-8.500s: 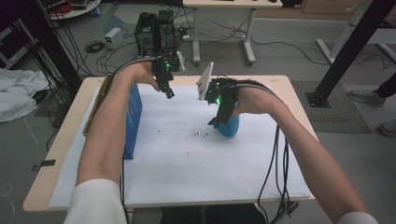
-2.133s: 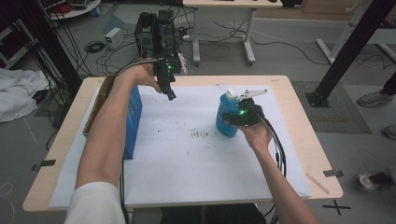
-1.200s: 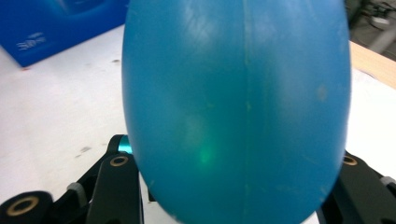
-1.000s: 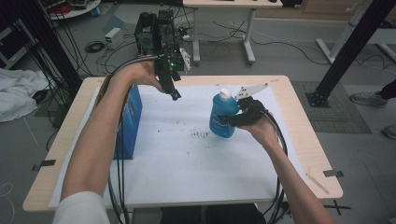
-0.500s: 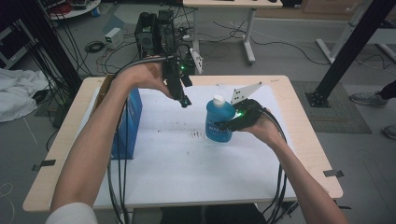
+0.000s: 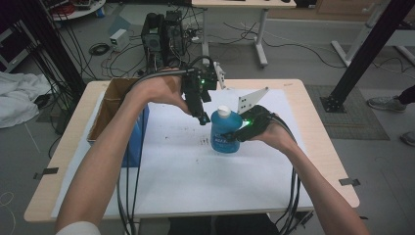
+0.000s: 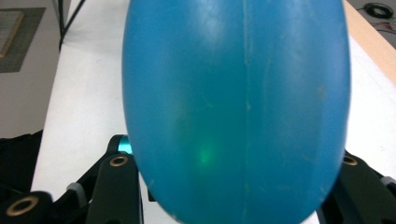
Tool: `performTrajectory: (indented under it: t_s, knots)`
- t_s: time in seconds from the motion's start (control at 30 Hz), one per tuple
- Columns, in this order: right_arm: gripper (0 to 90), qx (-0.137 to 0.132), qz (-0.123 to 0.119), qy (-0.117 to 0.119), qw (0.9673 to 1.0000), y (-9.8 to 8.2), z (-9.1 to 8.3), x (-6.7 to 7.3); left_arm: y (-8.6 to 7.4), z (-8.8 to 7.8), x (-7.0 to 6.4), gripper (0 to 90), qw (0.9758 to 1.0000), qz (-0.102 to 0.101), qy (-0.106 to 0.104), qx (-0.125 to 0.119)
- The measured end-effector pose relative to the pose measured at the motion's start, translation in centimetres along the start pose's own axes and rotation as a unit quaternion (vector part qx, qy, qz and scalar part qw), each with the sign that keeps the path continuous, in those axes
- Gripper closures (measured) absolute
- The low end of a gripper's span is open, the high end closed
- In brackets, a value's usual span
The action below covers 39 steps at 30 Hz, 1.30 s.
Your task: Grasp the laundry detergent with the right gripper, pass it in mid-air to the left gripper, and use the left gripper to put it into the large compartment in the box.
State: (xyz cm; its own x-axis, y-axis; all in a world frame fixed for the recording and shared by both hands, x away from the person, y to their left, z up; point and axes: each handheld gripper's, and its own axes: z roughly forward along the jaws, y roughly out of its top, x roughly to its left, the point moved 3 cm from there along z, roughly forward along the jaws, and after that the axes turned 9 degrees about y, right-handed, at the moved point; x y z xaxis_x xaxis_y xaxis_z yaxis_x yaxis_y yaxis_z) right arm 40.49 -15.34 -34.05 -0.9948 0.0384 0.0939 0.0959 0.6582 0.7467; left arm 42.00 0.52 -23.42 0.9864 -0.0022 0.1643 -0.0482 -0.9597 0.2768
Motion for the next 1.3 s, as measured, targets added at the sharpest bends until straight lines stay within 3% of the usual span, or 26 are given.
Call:
performTrajectory:
  t_s: [0.1, 0.23, 0.27, 0.33, 0.4, 1.17, 1.2, 1.23, 1.27, 1.3]
  knots:
    - [46.0, -0.001, -0.020, 0.008, 0.9998, 0.2, 0.1, -0.1, 0.3, 0.4, -0.4, 21.1, 1.0000, 0.004, -0.005, 0.001]
    - [46.1, -0.008, -0.013, 0.013, 0.9998, 0.3, 0.3, 0.1, 0.7, 1.0, -0.7, 21.1, 1.0000, -0.001, -0.005, -0.003]
    - [46.0, -0.005, -0.021, 0.016, 0.9996, 0.3, 0.4, 0.0, 0.8, 1.1, -0.6, 21.1, 0.9999, 0.009, -0.005, 0.002]
    - [46.1, -0.004, -0.030, 0.014, 0.9995, 0.3, 0.4, -0.1, 1.0, 1.4, -0.7, 21.1, 0.9999, 0.007, -0.007, -0.004]
    - [46.0, -0.006, -0.021, 0.017, 0.9996, 0.3, 0.5, 0.0, 1.2, 1.6, -0.9, 21.1, 0.9999, 0.011, -0.006, -0.001]
    - [45.9, -0.014, -0.025, 0.028, 0.9992, 0.5, 0.8, 0.0, 1.9, 3.8, -1.5, 24.2, 0.9997, 0.010, -0.014, -0.016]
    - [45.9, -0.057, 0.025, 0.109, 0.9921, 0.9, 1.0, 1.5, 1.9, 3.8, -1.5, 24.2, 0.9998, 0.007, -0.014, -0.014]
    - [45.9, -0.061, 0.020, 0.112, 0.9917, 1.0, 1.1, 1.5, 1.9, 3.9, -1.5, 24.7, 0.9998, 0.006, -0.013, -0.015]
    - [45.9, -0.014, -0.024, 0.025, 0.9993, 0.5, 0.9, 0.0, 2.0, 3.9, -1.4, 25.7, 0.9997, 0.010, -0.012, -0.017]
    - [45.9, -0.012, -0.030, 0.028, 0.9991, 0.4, 0.9, 0.0, 2.0, 3.9, -1.5, 26.4, 0.9997, 0.010, -0.015, -0.018]
